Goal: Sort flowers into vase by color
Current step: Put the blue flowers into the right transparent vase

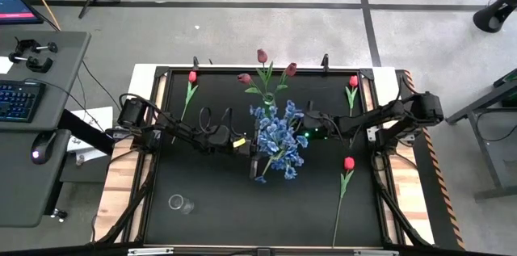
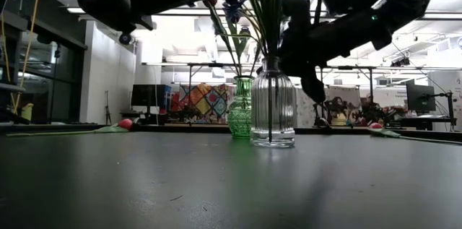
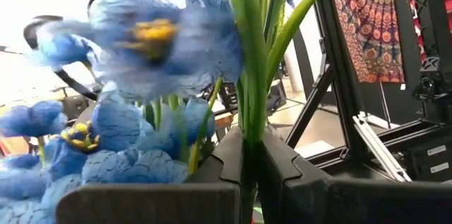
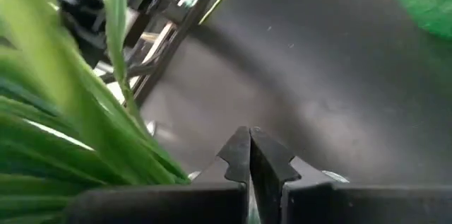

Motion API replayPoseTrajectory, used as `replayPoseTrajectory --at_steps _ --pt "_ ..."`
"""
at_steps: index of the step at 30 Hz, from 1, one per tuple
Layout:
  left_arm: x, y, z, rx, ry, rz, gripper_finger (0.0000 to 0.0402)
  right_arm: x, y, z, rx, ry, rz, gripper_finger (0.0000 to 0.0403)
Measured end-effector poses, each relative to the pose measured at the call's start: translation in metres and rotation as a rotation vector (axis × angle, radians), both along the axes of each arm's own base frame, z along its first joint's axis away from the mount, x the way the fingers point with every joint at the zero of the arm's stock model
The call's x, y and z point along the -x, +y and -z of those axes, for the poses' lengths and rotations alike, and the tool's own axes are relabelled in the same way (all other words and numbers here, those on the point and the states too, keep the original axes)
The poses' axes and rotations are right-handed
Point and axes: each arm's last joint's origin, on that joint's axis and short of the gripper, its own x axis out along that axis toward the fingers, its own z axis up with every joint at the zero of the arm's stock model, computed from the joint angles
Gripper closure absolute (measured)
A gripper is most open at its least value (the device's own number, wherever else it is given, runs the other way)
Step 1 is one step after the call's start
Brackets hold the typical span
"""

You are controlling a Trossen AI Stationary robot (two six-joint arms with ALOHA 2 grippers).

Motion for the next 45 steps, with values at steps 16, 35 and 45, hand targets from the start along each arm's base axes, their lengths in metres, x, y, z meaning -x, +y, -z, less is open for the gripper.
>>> replayPoseTrajectory --at_steps 16,35,45 --pt "0.000 0.001 -0.001 0.044 -0.002 -0.043 0.0401 0.001 0.005 0.002 -0.003 0.026 -0.058 0.0403" --pt "-0.001 -0.004 0.014 0.085 0.152 -0.217 0.0401 0.001 0.006 0.002 -0.004 0.023 -0.097 0.0403" --pt "0.002 -0.017 0.014 0.164 0.151 -0.253 0.0401 0.001 0.007 0.002 -0.006 0.024 -0.102 0.0403"
